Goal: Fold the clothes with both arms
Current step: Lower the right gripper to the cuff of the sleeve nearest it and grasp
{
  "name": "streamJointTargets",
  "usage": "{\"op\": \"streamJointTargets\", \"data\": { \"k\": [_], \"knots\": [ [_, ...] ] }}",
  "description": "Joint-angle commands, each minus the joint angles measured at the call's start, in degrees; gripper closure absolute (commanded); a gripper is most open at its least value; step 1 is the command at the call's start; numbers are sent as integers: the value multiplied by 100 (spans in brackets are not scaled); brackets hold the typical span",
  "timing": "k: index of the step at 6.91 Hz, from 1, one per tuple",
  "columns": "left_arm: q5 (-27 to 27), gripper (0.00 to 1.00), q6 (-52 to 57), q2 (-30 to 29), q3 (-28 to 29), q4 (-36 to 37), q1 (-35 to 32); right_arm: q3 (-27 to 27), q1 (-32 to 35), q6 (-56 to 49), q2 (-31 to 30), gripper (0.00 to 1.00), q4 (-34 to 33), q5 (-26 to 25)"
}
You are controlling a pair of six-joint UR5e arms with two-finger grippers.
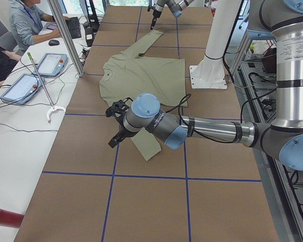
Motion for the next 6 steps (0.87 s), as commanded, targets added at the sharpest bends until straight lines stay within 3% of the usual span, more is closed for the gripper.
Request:
{"op": "streamJointTargets", "data": {
  "k": [1, 6],
  "knots": [
    [0, 0, 0, 0, 10, -3, 0, -113, -70, 6, 68, 30, 25, -49],
    [0, 0, 9, -9, 2, -3, 0, -86, -184, -11, -90, 31, 104, -31]
  ]
}}
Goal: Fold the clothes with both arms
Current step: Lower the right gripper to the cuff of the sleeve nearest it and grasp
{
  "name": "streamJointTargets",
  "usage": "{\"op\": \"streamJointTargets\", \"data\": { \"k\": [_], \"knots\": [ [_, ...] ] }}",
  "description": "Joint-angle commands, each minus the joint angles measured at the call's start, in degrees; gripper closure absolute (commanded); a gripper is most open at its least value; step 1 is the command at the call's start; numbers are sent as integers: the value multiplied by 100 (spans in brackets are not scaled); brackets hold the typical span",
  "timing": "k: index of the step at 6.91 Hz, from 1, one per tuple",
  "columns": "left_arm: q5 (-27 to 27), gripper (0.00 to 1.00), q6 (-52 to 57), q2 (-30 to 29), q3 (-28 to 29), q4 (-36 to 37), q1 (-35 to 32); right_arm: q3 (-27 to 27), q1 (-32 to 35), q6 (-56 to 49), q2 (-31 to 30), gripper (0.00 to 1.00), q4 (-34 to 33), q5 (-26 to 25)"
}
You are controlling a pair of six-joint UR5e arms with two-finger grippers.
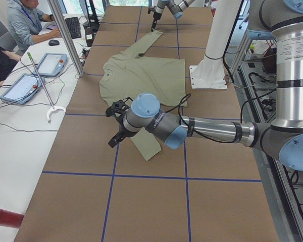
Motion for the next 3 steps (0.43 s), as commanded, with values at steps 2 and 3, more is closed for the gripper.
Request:
{"op": "streamJointTargets", "data": {
  "k": [2, 3],
  "knots": [
    [0, 0, 4, -4, 0, 0, 0, 7, -94, 0, -138, 35, 183, -7],
    [0, 0, 4, -4, 0, 0, 0, 7, -103, 8, -139, 47, 183, -7]
  ]
}}
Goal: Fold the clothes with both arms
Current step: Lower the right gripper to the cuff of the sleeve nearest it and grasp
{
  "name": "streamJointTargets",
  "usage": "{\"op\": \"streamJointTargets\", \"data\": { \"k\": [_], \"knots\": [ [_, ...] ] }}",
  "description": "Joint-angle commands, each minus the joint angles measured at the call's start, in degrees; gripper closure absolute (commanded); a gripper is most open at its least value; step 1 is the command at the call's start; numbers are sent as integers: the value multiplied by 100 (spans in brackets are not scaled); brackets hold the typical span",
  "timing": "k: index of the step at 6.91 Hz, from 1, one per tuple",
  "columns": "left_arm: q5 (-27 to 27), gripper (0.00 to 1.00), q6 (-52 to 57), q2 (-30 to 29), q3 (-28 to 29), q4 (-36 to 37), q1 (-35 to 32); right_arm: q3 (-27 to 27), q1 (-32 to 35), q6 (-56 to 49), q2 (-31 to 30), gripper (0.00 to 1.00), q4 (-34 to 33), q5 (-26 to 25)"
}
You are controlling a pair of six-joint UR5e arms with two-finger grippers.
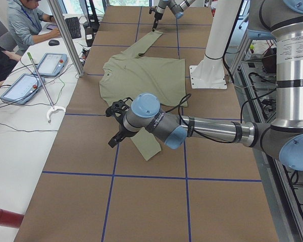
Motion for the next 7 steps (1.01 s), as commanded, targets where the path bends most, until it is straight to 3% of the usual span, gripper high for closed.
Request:
{"op": "streamJointTargets", "data": {
  "k": [1, 2, 4, 5, 6, 7],
  "knots": [
    [-6, 0, 0, 6, 0, 0, 0, 53, -12, 5, -10, 76, 33, -4],
    [2, 0, 0, 6, 0, 9, 0, 123, -12, 31, -19, 100, 33, -21],
    [-6, 0, -8, -3, 0, 9, 0, 403, 23, 14, -114, 100, 16, -4],
    [-6, 0, 0, -3, 0, 0, 0, 814, 49, 14, -246, 100, -211, 49],
    [-6, 0, -8, 6, 0, 0, 0, 1671, 102, 14, -282, 100, -1231, 49],
    [-6, 0, 0, -3, 17, 0, 0, 2819, 155, 14, -187, 100, -2929, -3]
  ]
}}
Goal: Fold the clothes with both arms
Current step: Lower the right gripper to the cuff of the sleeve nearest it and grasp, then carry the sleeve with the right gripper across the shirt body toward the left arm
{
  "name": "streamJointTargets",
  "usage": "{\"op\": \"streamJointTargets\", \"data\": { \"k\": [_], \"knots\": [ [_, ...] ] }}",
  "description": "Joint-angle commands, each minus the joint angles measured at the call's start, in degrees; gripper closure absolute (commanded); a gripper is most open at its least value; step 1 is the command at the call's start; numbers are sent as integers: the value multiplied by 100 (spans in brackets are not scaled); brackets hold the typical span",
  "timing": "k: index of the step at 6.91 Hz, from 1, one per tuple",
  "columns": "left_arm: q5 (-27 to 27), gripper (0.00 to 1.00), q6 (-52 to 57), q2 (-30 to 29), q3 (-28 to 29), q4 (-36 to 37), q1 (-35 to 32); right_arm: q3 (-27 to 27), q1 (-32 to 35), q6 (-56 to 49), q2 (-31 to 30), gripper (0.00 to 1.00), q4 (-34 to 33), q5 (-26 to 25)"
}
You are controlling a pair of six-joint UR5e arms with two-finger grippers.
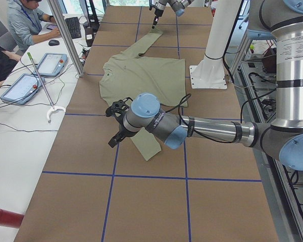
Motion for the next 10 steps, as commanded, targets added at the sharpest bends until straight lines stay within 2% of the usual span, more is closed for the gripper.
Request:
{"op": "streamJointTargets", "data": {
  "k": [1, 3, 5, 7, 8, 9, 10],
  "knots": [
    [0, 0, 5, -4, 22, 8, 0, 1968, 131, 8, 499, 100, -3124, -62],
    [0, 0, 5, 5, 31, -1, 0, 2213, 211, 70, 2348, 100, -5631, -324],
    [0, 0, -4, 5, 48, -1, 0, 1934, -130, 515, 5034, 100, -8872, -912],
    [0, 0, -4, -12, 83, 8, 0, 673, -569, 1420, 6735, 100, -9107, -1325],
    [0, 0, -4, -4, 83, -1, 0, -178, -815, 1719, 7570, 100, -9081, -1589],
    [0, 0, 5, -4, 92, 8, 0, -1379, -1157, 2271, 8466, 100, -8906, -1844],
    [0, 0, -4, 5, 92, 8, 0, -2548, -1535, 2816, 8962, 100, -7956, -2325]
  ]
}}
